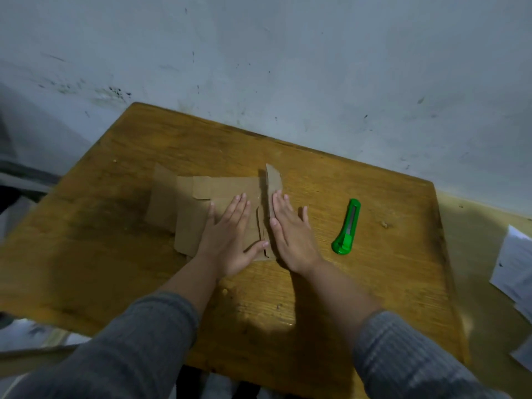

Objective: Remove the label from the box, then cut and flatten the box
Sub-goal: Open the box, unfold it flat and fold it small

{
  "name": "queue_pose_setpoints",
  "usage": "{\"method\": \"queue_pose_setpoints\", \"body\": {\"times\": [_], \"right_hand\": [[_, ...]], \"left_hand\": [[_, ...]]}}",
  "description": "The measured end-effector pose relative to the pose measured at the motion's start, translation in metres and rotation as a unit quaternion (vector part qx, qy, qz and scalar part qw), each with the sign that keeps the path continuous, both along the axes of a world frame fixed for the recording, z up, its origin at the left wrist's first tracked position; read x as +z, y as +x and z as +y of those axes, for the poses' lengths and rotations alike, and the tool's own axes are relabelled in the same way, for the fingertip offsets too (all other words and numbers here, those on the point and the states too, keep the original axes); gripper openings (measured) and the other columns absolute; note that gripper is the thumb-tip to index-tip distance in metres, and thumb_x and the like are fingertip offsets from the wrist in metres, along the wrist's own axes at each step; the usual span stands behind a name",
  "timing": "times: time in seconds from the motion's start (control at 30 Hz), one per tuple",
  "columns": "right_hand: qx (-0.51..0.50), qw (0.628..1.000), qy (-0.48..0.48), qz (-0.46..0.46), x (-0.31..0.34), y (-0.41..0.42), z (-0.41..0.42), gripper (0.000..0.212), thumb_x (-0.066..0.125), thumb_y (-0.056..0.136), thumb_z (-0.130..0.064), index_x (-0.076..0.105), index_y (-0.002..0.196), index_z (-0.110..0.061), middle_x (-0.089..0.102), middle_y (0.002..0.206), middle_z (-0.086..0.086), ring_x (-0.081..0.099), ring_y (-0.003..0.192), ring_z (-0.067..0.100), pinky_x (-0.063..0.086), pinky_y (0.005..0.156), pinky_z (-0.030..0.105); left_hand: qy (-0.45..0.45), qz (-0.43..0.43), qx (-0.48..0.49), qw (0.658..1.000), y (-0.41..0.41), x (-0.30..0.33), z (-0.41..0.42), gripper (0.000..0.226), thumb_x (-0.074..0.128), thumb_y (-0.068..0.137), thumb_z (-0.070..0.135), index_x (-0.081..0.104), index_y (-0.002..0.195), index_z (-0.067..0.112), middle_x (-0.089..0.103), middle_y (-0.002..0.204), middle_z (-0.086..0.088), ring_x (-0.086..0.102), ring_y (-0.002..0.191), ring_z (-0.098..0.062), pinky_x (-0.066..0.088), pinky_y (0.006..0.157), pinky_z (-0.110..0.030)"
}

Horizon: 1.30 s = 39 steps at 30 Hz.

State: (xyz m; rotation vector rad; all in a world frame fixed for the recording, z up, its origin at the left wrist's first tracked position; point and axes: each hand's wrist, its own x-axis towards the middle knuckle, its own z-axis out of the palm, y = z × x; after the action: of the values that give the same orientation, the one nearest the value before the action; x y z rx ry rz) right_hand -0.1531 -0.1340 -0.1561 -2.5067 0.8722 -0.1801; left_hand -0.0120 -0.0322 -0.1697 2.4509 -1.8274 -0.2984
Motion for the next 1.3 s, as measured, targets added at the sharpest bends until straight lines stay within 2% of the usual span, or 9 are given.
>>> {"method": "queue_pose_setpoints", "body": {"times": [0.1,0.33,0.5,0.6,0.77,1.03,1.13,1.23,1.3], "right_hand": [[0.014,0.999,-0.025,0.027,-0.009,0.003,0.005,0.053,0.014,0.102,-0.037,-0.004,0.149,-0.022,-0.005,0.158,-0.008,-0.012,0.144,0.007,-0.012,0.116,0.042],[0.034,0.993,-0.090,0.071,-0.007,0.013,0.005,0.055,0.014,0.098,-0.031,0.010,0.150,-0.011,0.008,0.159,0.004,-0.001,0.147,0.012,-0.009,0.118,0.035],[0.035,0.998,-0.043,0.038,0.004,0.035,-0.001,0.051,0.024,0.101,-0.022,0.014,0.149,-0.009,0.010,0.159,0.007,0.005,0.147,0.013,-0.001,0.119,0.029],[0.043,0.998,-0.045,0.033,0.007,0.046,-0.004,0.051,0.023,0.101,-0.022,0.014,0.150,-0.011,0.010,0.159,0.002,0.005,0.146,0.009,-0.002,0.118,0.027],[0.049,0.994,-0.056,0.078,0.006,0.059,-0.015,0.053,0.017,0.102,-0.031,0.005,0.150,-0.013,-0.001,0.160,0.001,-0.004,0.146,0.009,-0.005,0.119,0.036],[-0.002,0.995,-0.069,0.075,-0.008,0.079,-0.008,0.054,0.017,0.102,-0.032,0.002,0.150,-0.012,-0.002,0.160,0.003,-0.006,0.146,0.011,-0.004,0.119,0.035],[-0.049,0.993,-0.074,0.082,-0.010,0.074,0.007,0.055,0.016,0.101,-0.031,0.003,0.150,-0.011,-0.003,0.159,0.004,-0.007,0.146,0.013,-0.004,0.119,0.034],[-0.105,0.987,-0.076,0.094,-0.013,0.069,0.024,0.056,0.014,0.101,-0.033,0.000,0.150,-0.010,-0.005,0.159,0.005,-0.009,0.146,0.014,-0.004,0.119,0.036],[-0.128,0.983,-0.076,0.104,-0.013,0.065,0.034,0.057,0.013,0.101,-0.034,-0.001,0.150,-0.010,-0.006,0.159,0.005,-0.010,0.146,0.014,-0.005,0.119,0.036]], "left_hand": [[-0.007,0.011,0.005,1.000,0.000,-0.001,0.001,0.094,0.001,0.081,0.074,-0.002,0.153,0.012,-0.009,0.161,-0.002,-0.013,0.147,-0.012,-0.006,0.117,-0.054],[-0.042,0.035,0.011,0.998,0.005,-0.004,0.002,0.076,-0.001,0.088,0.050,0.010,0.152,0.011,0.005,0.162,-0.004,-0.002,0.148,-0.013,-0.003,0.120,-0.044],[-0.032,0.031,-0.037,0.998,0.026,0.001,0.014,0.059,0.021,0.101,0.034,0.007,0.153,0.009,0.003,0.162,-0.005,-0.002,0.149,-0.016,-0.002,0.120,-0.037],[-0.029,0.020,-0.064,0.997,0.041,0.002,0.019,0.059,0.022,0.101,0.034,0.008,0.153,0.008,0.005,0.162,-0.006,0.001,0.149,-0.017,-0.001,0.119,-0.035],[-0.065,0.040,-0.086,0.993,0.048,-0.003,0.022,0.068,0.007,0.094,0.043,0.018,0.151,0.008,0.014,0.160,-0.007,0.007,0.148,-0.018,-0.002,0.118,-0.034],[-0.087,0.024,-0.099,0.991,0.055,-0.008,0.024,0.062,0.013,0.098,0.040,0.018,0.152,0.009,0.015,0.160,-0.005,0.006,0.148,-0.015,0.000,0.120,-0.035],[-0.082,0.005,-0.124,0.989,0.064,-0.008,0.027,0.059,0.017,0.098,0.038,0.027,0.150,0.010,0.024,0.158,-0.004,0.016,0.147,-0.014,0.008,0.120,-0.039],[-0.102,-0.029,-0.086,0.991,0.065,-0.005,0.041,0.055,0.027,0.099,0.037,0.034,0.147,0.012,0.032,0.155,-0.004,0.024,0.145,-0.015,0.013,0.119,-0.043],[-0.135,-0.021,-0.049,0.989,0.063,0.002,0.054,0.053,0.036,0.098,0.034,0.034,0.147,0.013,0.029,0.156,-0.003,0.020,0.146,-0.015,0.010,0.119,-0.045]]}}
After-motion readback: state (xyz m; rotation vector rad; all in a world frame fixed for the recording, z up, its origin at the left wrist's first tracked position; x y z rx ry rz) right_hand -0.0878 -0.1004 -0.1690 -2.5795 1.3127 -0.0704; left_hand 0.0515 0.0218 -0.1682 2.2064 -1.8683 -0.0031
